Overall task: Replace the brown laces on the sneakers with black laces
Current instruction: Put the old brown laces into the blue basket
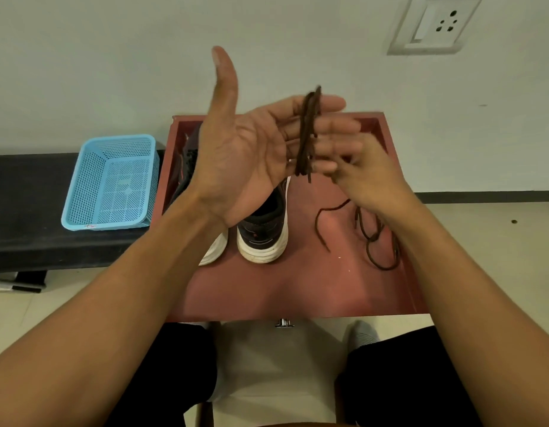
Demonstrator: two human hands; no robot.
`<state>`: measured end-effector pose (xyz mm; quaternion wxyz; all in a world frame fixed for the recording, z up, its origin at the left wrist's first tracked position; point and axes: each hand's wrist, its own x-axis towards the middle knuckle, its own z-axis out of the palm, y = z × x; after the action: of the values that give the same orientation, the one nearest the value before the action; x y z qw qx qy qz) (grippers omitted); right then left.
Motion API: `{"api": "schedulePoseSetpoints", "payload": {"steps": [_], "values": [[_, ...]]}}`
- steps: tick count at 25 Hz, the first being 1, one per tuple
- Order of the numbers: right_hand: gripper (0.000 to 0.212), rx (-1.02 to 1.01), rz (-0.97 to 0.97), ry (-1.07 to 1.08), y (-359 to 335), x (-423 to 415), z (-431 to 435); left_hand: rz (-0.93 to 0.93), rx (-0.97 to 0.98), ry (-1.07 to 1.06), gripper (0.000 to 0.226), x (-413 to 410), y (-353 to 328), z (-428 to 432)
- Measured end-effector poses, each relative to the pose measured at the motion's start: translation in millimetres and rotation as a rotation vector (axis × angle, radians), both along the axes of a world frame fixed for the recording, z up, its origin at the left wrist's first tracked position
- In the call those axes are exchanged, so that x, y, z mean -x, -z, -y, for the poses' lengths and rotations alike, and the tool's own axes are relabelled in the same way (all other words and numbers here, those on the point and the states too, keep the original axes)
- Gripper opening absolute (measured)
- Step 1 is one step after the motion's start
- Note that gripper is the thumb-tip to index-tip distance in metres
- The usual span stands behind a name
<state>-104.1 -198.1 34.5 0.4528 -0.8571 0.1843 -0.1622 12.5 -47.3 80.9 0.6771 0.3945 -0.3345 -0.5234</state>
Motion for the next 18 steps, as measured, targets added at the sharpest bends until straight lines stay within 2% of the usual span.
{"api": "schedulePoseSetpoints", "payload": {"steps": [5,9,13,18], "values": [[0.042,0.041,-0.183,-0.224,-11,0,-30,-0.036,0.037,-0.131,0.117,-17,-1,-5],[0.032,0.107,-0.243,-0.343,-23,3,-36,0.047,-0.036,-0.223,0.112,-22,4,-5],[0.027,0.121,-0.133,-0.304,-37,9,-29,0.275,-0.175,-0.247,0.103,-17,11,0],[0.019,0.051,0.09,-0.114,-49,18,-6,0.467,-0.245,-0.025,0.107,-9,15,3]]}}
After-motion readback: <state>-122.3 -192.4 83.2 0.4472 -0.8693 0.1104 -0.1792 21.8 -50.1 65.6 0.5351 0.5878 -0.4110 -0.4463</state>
